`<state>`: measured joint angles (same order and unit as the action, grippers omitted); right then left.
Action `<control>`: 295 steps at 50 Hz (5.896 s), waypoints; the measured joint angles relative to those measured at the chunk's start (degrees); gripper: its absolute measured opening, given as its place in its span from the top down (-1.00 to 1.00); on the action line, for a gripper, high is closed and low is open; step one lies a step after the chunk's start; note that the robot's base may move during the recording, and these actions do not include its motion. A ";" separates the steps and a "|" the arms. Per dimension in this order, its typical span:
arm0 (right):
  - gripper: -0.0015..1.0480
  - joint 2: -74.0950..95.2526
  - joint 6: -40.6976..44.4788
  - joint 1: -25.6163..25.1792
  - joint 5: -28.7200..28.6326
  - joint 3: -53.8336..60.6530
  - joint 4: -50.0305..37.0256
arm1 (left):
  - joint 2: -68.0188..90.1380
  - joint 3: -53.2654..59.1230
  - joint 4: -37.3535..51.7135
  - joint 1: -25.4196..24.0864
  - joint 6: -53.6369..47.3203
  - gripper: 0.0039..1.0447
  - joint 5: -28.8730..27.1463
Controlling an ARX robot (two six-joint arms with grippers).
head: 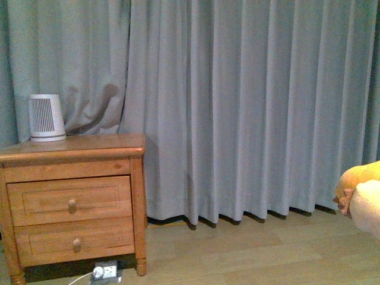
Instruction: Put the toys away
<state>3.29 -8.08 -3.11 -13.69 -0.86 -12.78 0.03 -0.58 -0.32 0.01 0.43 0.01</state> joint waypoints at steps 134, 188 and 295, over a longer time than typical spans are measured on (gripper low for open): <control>0.86 -0.02 0.02 0.09 0.83 0.00 -0.04 | 0.00 0.00 0.00 0.04 -0.02 -0.88 0.35; 0.86 -0.02 0.04 0.22 -0.20 0.00 -0.04 | 0.00 0.00 0.00 0.00 0.00 -0.88 -0.04; 0.86 20.98 14.43 10.73 9.79 -33.59 5.44 | 0.00 0.00 0.00 0.00 0.00 -0.89 -0.02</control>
<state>24.27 6.35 7.62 -3.90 -34.46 -7.33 0.03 -0.58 -0.32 0.01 0.43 -0.01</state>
